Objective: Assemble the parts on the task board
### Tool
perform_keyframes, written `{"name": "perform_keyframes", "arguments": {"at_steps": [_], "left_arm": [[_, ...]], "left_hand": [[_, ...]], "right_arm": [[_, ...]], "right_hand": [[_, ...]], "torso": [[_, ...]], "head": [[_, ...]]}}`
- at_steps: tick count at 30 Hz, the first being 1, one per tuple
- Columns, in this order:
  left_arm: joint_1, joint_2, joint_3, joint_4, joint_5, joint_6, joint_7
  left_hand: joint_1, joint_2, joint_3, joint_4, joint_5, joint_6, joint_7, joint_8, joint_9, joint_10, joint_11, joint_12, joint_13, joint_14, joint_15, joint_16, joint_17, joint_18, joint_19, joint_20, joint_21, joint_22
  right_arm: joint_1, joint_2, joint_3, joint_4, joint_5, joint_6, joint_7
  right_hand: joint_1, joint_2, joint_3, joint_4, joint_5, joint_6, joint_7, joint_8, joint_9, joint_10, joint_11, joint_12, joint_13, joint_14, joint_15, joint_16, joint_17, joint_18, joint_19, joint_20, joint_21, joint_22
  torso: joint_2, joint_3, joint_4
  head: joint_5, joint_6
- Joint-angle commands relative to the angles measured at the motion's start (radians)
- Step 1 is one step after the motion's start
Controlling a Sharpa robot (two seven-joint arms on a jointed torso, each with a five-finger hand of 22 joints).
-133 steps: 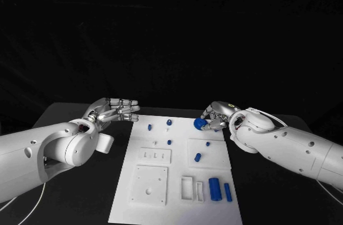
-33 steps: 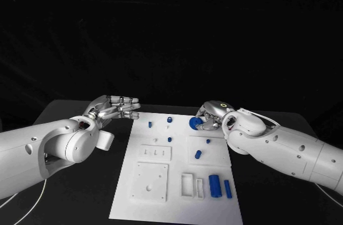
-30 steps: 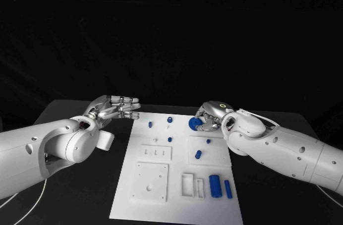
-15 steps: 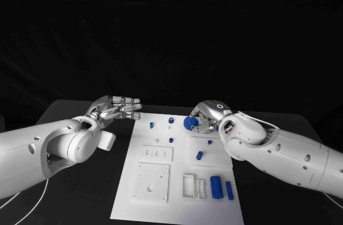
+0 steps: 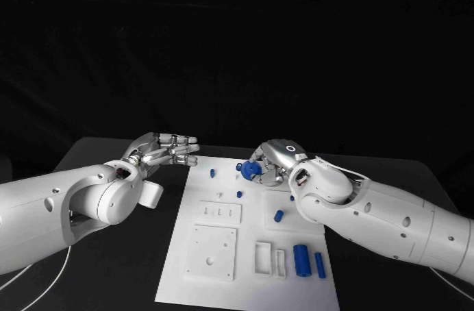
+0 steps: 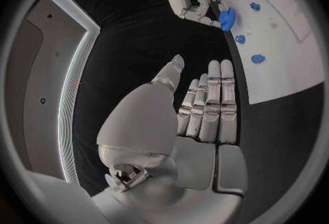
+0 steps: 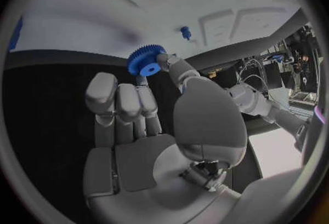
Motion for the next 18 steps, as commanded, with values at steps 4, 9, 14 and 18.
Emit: {"name": "perform_keyframes", "arguments": {"at_steps": [4, 9, 14, 18], "left_arm": [[0.002, 0.005, 0.001, 0.002, -0.003, 0.011, 0.006], [0.002, 0.009, 0.001, 0.002, -0.003, 0.012, 0.005], [0.002, 0.011, 0.001, 0.001, -0.003, 0.013, 0.005], [0.002, 0.012, 0.001, 0.0, -0.003, 0.014, 0.005]], "left_hand": [[-0.002, 0.01, 0.0, -0.003, -0.004, -0.004, -0.001, 0.0, -0.001, -0.006, 0.001, 0.0, 0.002, 0.002, 0.008, 0.003, -0.001, -0.002, -0.003, 0.004, 0.006, -0.003], [-0.002, 0.01, 0.0, -0.003, -0.004, -0.004, -0.001, 0.0, -0.001, -0.006, 0.001, 0.0, 0.002, 0.002, 0.008, 0.003, -0.001, -0.002, -0.003, 0.004, 0.006, -0.003], [-0.002, 0.01, 0.0, -0.003, -0.004, -0.004, -0.001, 0.0, -0.001, -0.006, 0.001, 0.0, 0.002, 0.002, 0.008, 0.003, -0.001, -0.002, -0.003, 0.004, 0.006, -0.003], [-0.002, 0.01, 0.0, -0.003, -0.004, -0.004, -0.001, 0.0, -0.001, -0.006, 0.001, 0.0, 0.002, 0.002, 0.008, 0.003, -0.001, -0.002, -0.003, 0.004, 0.006, -0.003]], "right_arm": [[0.0, 0.037, -0.007, -0.031, -0.033, -0.017, 0.003], [0.0, 0.07, -0.019, -0.06, -0.034, -0.018, 0.009], [0.0, 0.091, -0.028, -0.075, -0.035, -0.018, 0.014], [0.0, 0.103, -0.032, -0.083, -0.035, -0.018, 0.016]], "right_hand": [[-0.005, -0.003, 0.002, 0.007, -0.009, -0.001, 0.0, 0.007, 0.0, 0.003, -0.004, -0.001, 0.011, 0.003, -0.006, -0.004, -0.001, -0.001, 0.05, -0.004, 0.006, 0.117], [-0.005, -0.003, 0.002, 0.007, -0.009, -0.001, 0.0, 0.007, 0.0, 0.003, -0.004, -0.001, 0.011, 0.003, -0.006, -0.004, -0.001, -0.001, 0.05, -0.004, 0.006, 0.117], [-0.004, -0.004, 0.0, 0.008, -0.01, -0.003, 0.001, 0.006, 0.0, 0.003, -0.003, -0.001, 0.011, 0.003, -0.006, -0.005, -0.002, 0.0, 0.05, -0.004, 0.005, 0.116], [-0.004, -0.003, -0.001, 0.009, -0.01, -0.005, 0.001, 0.006, -0.001, 0.002, -0.003, -0.002, 0.011, 0.003, -0.006, -0.005, -0.003, 0.001, 0.05, -0.003, 0.004, 0.116]], "torso": [[0.002, -0.0016, 0.0062], [0.003, -0.0017, 0.0064], [0.002, -0.0009, 0.0061], [0.001, -0.0006, 0.0042]], "head": [[0.001, 0.001], [0.004, 0.001], [0.008, 0.0], [0.011, 0.0]]}}
